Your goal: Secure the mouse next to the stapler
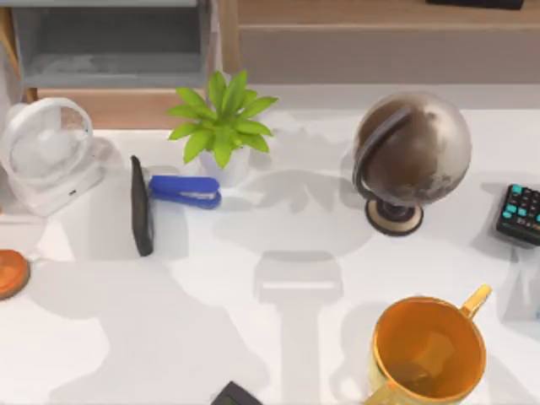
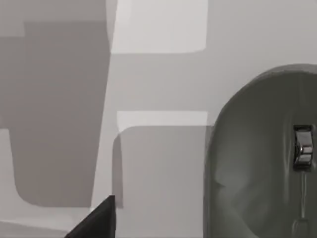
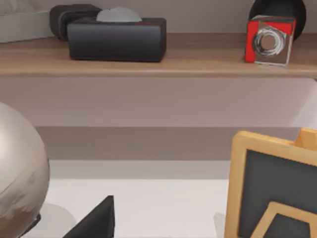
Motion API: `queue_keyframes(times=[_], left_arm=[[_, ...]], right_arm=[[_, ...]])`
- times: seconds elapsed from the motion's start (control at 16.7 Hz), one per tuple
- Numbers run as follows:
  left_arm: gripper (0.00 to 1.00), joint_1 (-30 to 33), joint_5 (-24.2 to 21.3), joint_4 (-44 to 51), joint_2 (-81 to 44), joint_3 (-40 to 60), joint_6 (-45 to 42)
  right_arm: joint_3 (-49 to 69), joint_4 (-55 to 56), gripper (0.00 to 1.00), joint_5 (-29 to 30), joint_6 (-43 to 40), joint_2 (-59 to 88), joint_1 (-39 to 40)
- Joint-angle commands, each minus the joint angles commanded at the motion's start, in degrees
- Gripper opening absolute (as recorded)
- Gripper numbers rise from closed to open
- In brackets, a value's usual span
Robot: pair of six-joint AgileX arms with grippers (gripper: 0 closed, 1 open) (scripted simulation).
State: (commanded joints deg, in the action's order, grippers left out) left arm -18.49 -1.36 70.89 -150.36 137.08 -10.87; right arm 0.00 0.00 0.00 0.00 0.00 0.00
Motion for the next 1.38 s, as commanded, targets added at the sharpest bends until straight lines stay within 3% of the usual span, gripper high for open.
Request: queue_keyframes(times=[0.72,1.38], left_arm=[[0.02,0.0,0.0,0.0,0.0,0.0,0.0],[0.00,-0.2,0.1,0.1,0.5,0.1,0.1]], right_arm=[[0.0,0.0,1.00,0.0,0.0,0.0,0.0],[0.0,0.0,1.00,0.0,0.0,0.0,0.0]])
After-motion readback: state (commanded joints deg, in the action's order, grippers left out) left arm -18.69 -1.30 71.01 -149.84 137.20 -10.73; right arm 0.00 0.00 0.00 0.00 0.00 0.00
